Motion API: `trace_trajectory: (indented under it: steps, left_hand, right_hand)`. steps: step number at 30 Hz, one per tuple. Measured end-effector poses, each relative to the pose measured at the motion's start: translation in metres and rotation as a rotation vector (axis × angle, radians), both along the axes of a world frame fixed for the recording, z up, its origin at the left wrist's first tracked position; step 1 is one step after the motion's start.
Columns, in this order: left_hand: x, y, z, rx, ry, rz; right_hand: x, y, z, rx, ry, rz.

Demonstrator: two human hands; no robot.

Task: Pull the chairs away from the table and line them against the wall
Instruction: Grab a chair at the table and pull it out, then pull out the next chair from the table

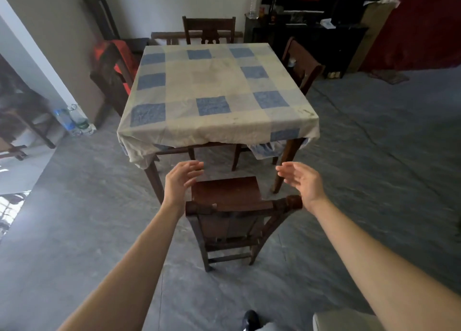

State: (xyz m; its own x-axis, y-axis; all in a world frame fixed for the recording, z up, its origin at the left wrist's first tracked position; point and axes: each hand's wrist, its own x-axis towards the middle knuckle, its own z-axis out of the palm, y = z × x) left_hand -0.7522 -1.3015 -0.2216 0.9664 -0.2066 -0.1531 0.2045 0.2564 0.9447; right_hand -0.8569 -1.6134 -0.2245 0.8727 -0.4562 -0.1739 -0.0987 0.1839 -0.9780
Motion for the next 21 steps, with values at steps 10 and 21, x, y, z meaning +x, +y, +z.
trace_trajectory:
  steps: [10, 21]
  left_hand:
    - [0.033, -0.115, 0.059, -0.294, 0.083, -0.151]
    - [0.097, -0.363, 0.073, -0.267, 0.035, -0.339]
  right_hand:
    - [0.028, -0.046, 0.050, 0.203, -0.125, -0.046]
    - [0.069, -0.288, 0.062, 0.283, -0.309, -0.202]
